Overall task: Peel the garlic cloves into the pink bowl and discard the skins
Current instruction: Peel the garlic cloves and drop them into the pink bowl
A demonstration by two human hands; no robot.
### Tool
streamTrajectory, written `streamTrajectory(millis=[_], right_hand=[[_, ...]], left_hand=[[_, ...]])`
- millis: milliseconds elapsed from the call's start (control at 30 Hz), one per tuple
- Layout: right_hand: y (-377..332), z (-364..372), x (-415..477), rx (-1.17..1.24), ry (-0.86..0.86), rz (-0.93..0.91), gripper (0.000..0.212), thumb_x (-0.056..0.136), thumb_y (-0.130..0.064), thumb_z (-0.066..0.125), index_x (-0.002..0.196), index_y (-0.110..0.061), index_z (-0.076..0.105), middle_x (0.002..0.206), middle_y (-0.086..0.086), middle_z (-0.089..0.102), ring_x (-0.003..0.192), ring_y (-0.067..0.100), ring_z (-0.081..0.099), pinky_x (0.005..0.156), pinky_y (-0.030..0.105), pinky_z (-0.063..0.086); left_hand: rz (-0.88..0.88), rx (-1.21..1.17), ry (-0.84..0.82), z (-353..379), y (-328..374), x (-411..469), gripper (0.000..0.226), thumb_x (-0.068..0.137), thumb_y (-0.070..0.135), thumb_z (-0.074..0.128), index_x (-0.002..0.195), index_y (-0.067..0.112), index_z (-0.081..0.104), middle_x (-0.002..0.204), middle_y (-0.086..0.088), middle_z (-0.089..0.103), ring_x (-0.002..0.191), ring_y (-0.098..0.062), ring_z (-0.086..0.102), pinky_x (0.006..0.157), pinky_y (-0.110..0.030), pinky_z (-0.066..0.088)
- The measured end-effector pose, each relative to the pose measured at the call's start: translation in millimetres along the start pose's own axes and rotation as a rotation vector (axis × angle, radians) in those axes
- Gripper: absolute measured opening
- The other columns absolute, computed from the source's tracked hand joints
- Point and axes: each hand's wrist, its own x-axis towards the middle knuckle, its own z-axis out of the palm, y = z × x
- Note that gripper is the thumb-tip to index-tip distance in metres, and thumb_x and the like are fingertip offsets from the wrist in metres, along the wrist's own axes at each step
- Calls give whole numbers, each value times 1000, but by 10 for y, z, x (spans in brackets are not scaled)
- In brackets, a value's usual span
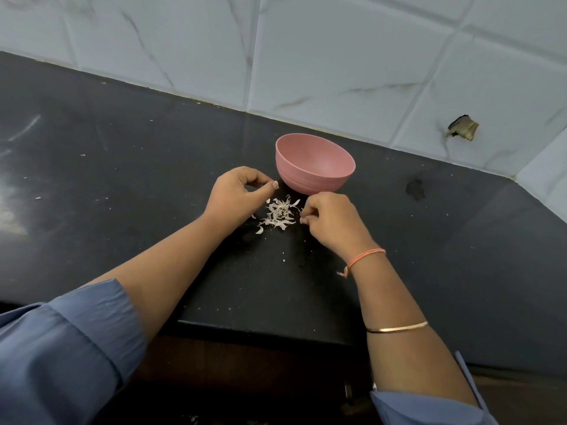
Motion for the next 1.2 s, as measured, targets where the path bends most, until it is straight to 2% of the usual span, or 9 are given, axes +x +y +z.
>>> streamTrajectory(millis=[67, 233, 400, 633, 900, 967, 1067, 1100, 1200], right_hand=[[6, -25, 19, 87, 35, 16, 10, 86, -9, 61, 86, -13, 70, 96, 3, 68, 91, 18, 61, 83, 32, 49], [-106, -40, -43, 169, 750, -202, 7, 84, -2, 58, 81, -3, 65, 85, 10, 63, 79, 23, 58, 68, 33, 50], [-17, -13, 9, -117, 1, -16, 16, 86, -1, 54, 92, -9, 67, 102, 8, 64, 97, 26, 60, 87, 39, 49], [-108, -80, 15, 231, 776, -222, 8, 83, -3, 61, 79, -3, 68, 83, 7, 67, 78, 19, 62, 70, 26, 51], [-111, -22, 7, 280, 1040, -288, 9, 83, -3, 65, 74, -2, 66, 73, 8, 65, 69, 23, 62, 60, 33, 53], [-90, -26, 19, 223, 908, -267, 9, 83, -2, 62, 74, -2, 66, 76, 9, 65, 72, 25, 62, 64, 33, 52], [-62, 3, 25, 9, 117, 11, 10, 83, -4, 61, 79, -9, 69, 89, 9, 69, 88, 25, 64, 79, 31, 50], [-29, 2, 43, 8, 18, 64, 8, 84, -6, 63, 82, -11, 70, 90, 6, 70, 90, 22, 64, 81, 30, 50], [-28, -7, 50, 270, 195, 77, 5, 83, -9, 67, 81, -12, 71, 78, -4, 67, 77, 11, 63, 78, 28, 53]], left_hand=[[3, 0, 2, -5, 1, 0, 11, 82, 28, 69, 71, 29, 66, 79, 13, 66, 78, 2, 59, 67, -6, 40], [8, -11, -8, -9, -3, 2, 6, 82, 26, 69, 76, 26, 69, 78, 11, 67, 77, 1, 61, 67, -4, 42], [18, -6, 4, -3, -1, 3, 11, 82, 26, 69, 71, 28, 66, 77, 12, 67, 75, 2, 60, 63, 1, 38], [18, -26, -19, -11, -4, 2, 9, 83, 25, 68, 75, 29, 67, 77, 11, 67, 74, 1, 61, 62, 1, 39], [11, -18, -14, -9, -11, 2, 10, 82, 27, 69, 72, 28, 67, 78, 12, 67, 76, 0, 61, 64, 1, 39], [7, -20, -13, -9, -4, 2, 12, 82, 27, 69, 71, 29, 66, 78, 12, 67, 76, 0, 61, 63, 1, 40], [9, -15, -6, -4, -5, -4, 9, 82, 27, 69, 74, 26, 67, 79, 10, 68, 78, -2, 62, 64, -3, 43], [13, -19, -4, -2, -3, -2, 7, 82, 26, 69, 75, 26, 68, 80, 10, 68, 78, -3, 63, 66, -5, 45], [40, -24, -18, -11, -8, -7, 7, 83, 21, 67, 82, 27, 69, 83, 10, 70, 81, -4, 64, 75, -12, 48]])
